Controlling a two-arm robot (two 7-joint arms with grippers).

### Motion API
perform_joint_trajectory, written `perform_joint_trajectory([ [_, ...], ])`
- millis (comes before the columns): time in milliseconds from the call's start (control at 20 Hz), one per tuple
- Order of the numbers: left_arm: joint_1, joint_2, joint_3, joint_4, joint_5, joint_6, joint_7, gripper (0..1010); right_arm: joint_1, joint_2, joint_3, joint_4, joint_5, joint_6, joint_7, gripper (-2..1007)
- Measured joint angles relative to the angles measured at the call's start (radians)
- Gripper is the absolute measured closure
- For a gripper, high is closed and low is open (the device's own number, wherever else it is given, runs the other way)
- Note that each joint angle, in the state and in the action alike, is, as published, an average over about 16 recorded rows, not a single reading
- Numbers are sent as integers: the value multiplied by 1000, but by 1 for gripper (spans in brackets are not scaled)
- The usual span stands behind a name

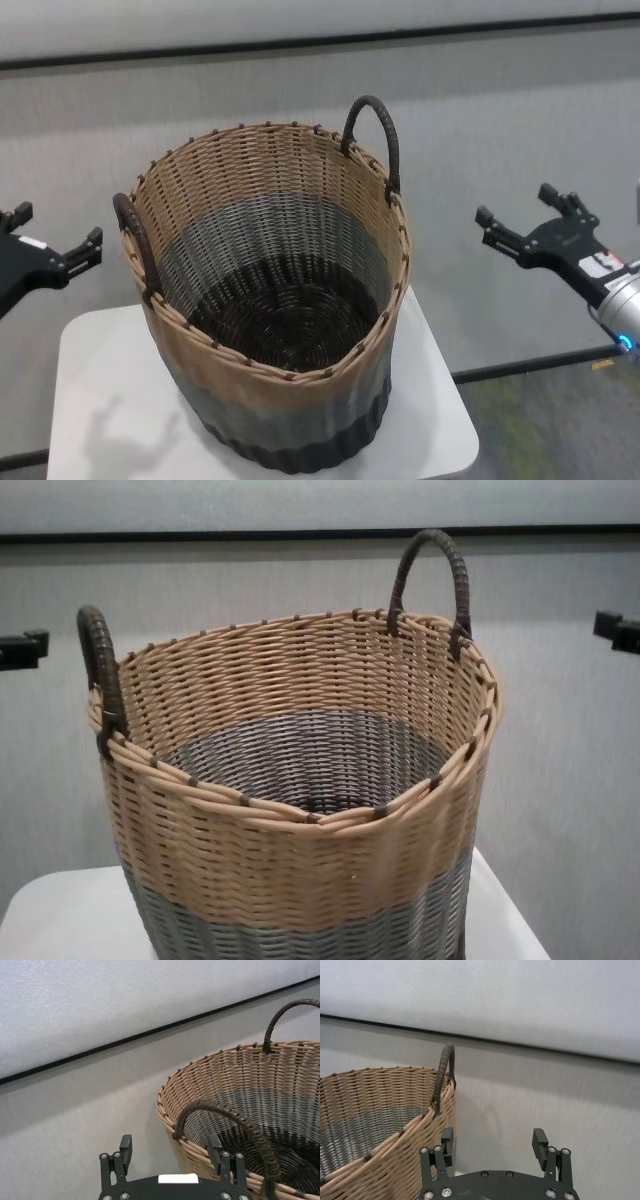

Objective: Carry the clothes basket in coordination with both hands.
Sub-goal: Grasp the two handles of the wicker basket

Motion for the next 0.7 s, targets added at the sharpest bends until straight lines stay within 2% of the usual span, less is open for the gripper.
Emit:
perform_joint_trajectory([
  [400, 35, -18, -19, -69, -28, 40, -32, 8, 15, -17, 3, -12, -44, 1, 6, 5],
  [700, 59, -35, -32, -108, -55, 59, -60, 8, 32, -38, 7, -9, -55, 18, 16, 5],
])
